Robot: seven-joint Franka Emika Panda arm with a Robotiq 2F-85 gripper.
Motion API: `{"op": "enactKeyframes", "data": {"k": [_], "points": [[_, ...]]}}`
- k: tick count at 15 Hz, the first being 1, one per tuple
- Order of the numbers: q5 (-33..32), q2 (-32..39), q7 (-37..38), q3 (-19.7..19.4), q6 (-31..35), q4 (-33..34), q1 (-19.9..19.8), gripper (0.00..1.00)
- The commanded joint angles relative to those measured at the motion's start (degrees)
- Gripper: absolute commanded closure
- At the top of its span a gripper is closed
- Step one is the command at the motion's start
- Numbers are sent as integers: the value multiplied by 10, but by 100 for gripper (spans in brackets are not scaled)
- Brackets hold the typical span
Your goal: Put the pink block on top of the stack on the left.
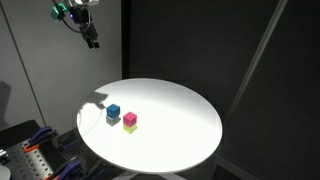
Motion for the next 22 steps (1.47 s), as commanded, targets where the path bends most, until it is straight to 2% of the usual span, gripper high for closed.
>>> {"op": "enactKeyframes", "data": {"k": [1, 10, 15, 22], "points": [[-10, 5, 8, -33, -4, 2, 36, 0], [-10, 4, 8, -33, -4, 2, 36, 0], [0, 10, 1, -67, -2, 8, 60, 0], [30, 16, -22, -115, 2, 17, 64, 0]]}}
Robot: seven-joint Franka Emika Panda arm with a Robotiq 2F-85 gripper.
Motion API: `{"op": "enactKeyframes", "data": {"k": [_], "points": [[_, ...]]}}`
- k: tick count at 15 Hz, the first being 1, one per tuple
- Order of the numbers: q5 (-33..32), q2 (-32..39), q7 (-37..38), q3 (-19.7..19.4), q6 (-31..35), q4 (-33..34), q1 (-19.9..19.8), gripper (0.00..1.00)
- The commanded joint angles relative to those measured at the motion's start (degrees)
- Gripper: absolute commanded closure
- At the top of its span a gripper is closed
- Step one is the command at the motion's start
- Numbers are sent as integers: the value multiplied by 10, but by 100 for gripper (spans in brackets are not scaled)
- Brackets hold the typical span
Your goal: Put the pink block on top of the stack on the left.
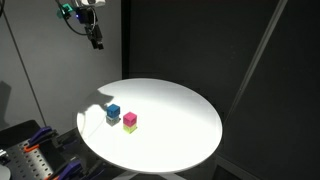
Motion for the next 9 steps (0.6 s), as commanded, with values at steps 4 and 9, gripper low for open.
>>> {"op": "enactKeyframes", "data": {"k": [4, 9], "points": [[68, 10, -46, -56, 14, 15, 3, 0], [127, 25, -84, -87, 38, 17, -1, 0]]}}
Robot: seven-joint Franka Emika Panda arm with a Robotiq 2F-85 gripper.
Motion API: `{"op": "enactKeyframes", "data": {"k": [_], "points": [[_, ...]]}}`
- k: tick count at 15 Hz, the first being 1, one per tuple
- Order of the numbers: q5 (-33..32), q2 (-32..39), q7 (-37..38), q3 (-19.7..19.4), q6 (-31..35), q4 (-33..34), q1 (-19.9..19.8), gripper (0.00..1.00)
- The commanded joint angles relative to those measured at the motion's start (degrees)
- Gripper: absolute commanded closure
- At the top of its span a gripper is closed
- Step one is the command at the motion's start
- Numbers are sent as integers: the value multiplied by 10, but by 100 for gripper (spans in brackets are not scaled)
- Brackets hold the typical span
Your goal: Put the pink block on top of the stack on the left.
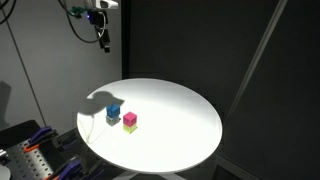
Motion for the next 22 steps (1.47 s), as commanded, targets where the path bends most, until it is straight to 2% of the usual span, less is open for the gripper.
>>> {"op": "enactKeyframes", "data": {"k": [1, 5, 12, 18, 22], "points": [[48, 22, -44, -22, 13, 16, -1, 0], [81, 39, -100, -38, 28, 12, -3, 0], [65, 63, -184, -69, 22, 9, -17, 0], [51, 73, -208, -93, 41, -7, -40, 0], [30, 81, -221, -101, 81, -29, -47, 0]]}}
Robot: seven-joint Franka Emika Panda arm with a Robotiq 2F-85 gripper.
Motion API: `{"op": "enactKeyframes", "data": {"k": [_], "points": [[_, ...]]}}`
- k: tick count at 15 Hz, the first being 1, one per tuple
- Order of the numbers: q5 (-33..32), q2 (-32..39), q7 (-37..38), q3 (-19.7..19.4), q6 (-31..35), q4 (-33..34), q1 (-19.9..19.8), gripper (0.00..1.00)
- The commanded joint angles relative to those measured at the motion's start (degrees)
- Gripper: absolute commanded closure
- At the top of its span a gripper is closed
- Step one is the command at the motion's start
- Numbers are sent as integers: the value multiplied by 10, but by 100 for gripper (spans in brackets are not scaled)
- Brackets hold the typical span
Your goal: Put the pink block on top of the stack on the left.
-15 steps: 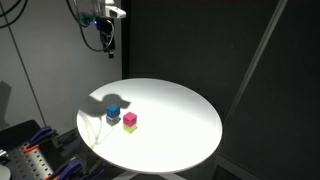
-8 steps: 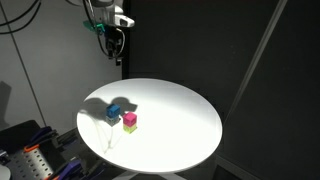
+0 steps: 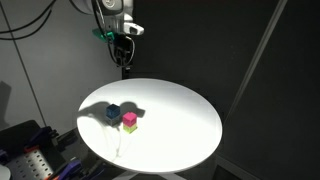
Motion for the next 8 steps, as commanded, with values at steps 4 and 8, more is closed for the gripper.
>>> {"op": "enactKeyframes", "data": {"k": [4, 8], "points": [[-21, 10, -76, -11, 61, -36, -6, 0], [-11, 20, -161, -19, 60, -45, -8, 0]]}}
